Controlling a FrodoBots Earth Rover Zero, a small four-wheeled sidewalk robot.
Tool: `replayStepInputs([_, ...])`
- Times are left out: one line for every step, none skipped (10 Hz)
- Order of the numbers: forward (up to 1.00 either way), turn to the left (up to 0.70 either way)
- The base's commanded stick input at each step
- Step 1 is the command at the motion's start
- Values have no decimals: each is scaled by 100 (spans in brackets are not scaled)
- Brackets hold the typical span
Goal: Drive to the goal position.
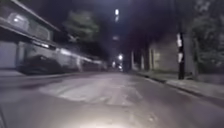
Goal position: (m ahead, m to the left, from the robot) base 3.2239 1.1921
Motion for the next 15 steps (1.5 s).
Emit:
replayStepInputs([70,0])
replayStepInputs([70,0])
replayStepInputs([70,0])
replayStepInputs([70,-7])
replayStepInputs([70,-26])
replayStepInputs([70,0])
replayStepInputs([70,0])
replayStepInputs([70,0])
replayStepInputs([70,0])
replayStepInputs([70,0])
replayStepInputs([70,0])
replayStepInputs([70,0])
replayStepInputs([70,0])
replayStepInputs([70,0])
replayStepInputs([70,0])
